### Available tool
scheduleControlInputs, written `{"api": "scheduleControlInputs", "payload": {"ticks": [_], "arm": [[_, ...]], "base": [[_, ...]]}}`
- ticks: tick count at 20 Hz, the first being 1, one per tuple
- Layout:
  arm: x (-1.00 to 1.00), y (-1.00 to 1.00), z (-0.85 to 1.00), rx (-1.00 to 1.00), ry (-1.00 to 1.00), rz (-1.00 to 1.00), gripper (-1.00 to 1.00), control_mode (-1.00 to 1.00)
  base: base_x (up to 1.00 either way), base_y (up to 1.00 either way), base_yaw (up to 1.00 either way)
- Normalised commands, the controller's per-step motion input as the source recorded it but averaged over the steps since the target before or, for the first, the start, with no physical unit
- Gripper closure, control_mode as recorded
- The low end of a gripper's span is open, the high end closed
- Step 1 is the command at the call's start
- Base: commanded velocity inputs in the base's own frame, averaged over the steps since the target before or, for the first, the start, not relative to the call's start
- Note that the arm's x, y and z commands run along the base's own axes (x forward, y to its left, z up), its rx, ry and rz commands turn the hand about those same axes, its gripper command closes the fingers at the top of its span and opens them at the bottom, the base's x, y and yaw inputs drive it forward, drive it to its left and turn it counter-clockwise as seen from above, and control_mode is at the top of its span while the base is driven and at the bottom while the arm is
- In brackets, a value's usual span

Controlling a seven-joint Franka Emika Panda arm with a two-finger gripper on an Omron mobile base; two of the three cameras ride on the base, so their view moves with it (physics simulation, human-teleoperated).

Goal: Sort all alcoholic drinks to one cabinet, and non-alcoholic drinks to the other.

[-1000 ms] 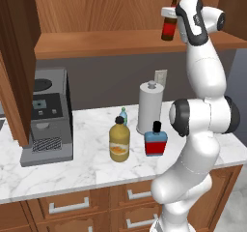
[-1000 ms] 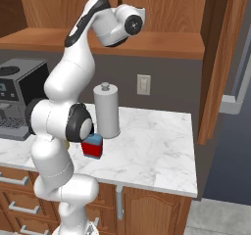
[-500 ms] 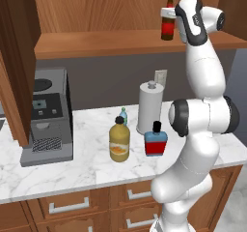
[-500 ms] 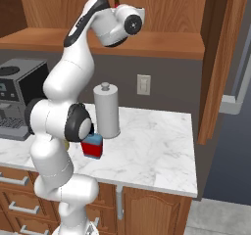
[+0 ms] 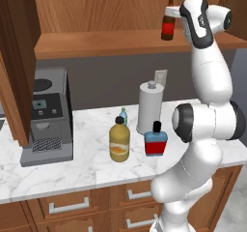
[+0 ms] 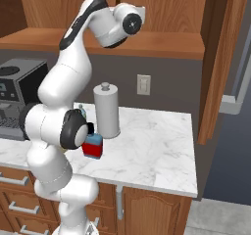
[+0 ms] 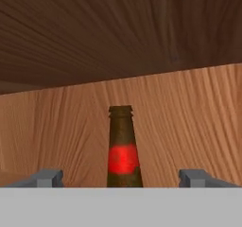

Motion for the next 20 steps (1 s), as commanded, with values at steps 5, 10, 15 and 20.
{"api": "scheduleControlInputs", "payload": {"ticks": [5, 10, 15, 20], "arm": [[-0.99, 0.00, 0.05, -0.01, 0.00, -0.05, -1.00, -1.00], [-1.00, 0.00, 0.00, 0.00, 0.00, 0.00, -1.00, -1.00], [-1.00, 0.00, 0.00, 0.00, 0.00, 0.00, -1.00, -1.00], [-0.82, 0.00, -0.25, -0.02, 0.07, 0.10, -1.00, -1.00]], "base": [[0.00, 0.00, 0.00], [0.00, 0.00, 0.00], [0.00, 0.00, 0.00], [0.00, 0.00, 0.00]]}}
